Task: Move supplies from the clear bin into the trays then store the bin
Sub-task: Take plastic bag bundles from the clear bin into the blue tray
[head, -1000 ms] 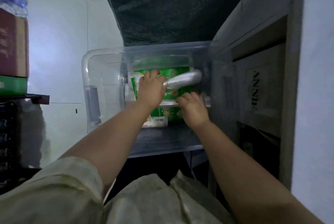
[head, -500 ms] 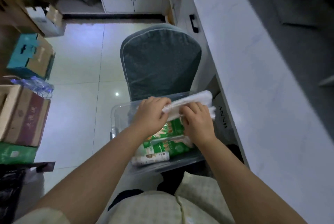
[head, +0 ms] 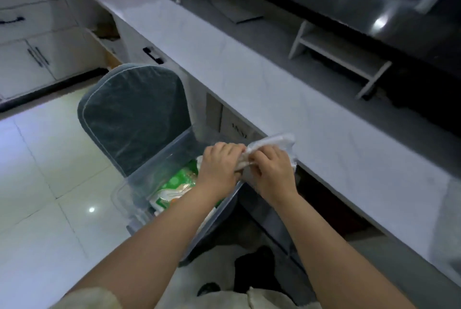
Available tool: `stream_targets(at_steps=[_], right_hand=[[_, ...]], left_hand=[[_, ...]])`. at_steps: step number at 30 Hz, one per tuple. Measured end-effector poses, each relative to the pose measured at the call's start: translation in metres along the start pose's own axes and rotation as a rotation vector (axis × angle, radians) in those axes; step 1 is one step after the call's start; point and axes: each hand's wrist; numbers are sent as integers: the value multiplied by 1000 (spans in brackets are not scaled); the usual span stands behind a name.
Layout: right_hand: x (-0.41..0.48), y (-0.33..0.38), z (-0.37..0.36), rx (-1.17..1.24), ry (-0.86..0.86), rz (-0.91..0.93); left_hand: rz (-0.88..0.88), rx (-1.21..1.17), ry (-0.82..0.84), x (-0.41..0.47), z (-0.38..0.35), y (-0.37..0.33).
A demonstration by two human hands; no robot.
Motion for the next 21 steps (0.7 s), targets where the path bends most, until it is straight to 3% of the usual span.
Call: stream_targets(at_steps=[12,21], right_hand=[[-128,-14,206,-455,-367,-132],[-333,-22,381,-685,-431,-482]], left_hand=[[-449,-26,-171,53,42,-196],[-712,-188,-214,30,43,-455]])
Point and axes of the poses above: each hand's wrist, its own x-axis towards the middle knuckle, its own z-axis out of the back of the hand, y = z × x, and after that the axes turned 14 degrees about x, right-handed
